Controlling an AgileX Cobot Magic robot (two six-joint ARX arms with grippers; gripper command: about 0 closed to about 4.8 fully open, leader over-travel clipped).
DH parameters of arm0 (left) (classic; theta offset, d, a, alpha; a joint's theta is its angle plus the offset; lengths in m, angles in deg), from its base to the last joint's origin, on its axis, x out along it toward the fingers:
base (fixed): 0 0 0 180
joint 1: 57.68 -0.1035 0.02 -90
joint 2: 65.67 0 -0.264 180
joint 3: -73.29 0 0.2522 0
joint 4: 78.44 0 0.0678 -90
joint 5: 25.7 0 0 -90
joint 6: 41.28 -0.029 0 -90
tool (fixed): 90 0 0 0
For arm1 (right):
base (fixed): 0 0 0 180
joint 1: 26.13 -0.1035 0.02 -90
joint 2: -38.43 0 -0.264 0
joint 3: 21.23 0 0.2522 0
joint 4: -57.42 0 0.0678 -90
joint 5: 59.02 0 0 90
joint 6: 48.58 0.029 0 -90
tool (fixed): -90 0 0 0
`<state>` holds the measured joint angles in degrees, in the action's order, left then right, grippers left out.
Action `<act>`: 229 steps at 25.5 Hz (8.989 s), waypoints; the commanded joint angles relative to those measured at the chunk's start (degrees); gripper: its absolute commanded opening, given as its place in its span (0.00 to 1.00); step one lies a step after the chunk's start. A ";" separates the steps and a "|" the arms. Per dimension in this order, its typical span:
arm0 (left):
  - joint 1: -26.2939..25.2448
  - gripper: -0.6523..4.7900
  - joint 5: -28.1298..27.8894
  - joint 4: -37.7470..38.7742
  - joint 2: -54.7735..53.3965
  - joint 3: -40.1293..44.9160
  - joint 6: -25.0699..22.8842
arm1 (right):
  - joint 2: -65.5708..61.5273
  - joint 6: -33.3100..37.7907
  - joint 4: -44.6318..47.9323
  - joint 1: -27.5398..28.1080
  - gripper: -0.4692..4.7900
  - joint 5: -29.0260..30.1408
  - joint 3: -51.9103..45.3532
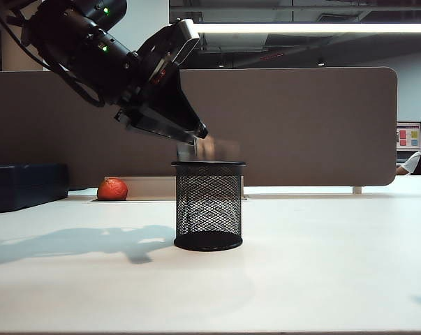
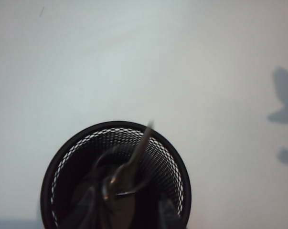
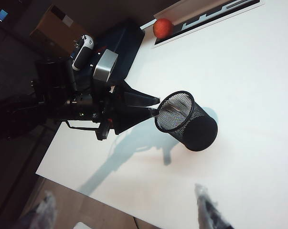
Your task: Pick up a bunch of keys from the table, then put them into the black basket.
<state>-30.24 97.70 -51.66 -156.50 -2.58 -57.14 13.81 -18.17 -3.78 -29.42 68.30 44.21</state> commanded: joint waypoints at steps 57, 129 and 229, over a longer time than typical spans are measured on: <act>-31.17 0.11 -26.67 6.27 46.56 0.13 4.22 | 14.14 -23.19 29.51 0.00 0.08 -35.32 -18.12; -30.73 0.11 -28.65 -13.42 90.44 61.48 13.29 | 22.16 -27.63 40.24 -0.07 0.09 -38.86 -50.90; -30.73 0.11 -28.24 -12.63 90.44 61.48 12.90 | 22.16 -27.63 40.17 -0.07 0.09 -38.86 -50.90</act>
<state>-60.95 69.25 -63.80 -66.06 58.95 -44.22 35.99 -45.71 36.04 -29.42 29.64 -7.00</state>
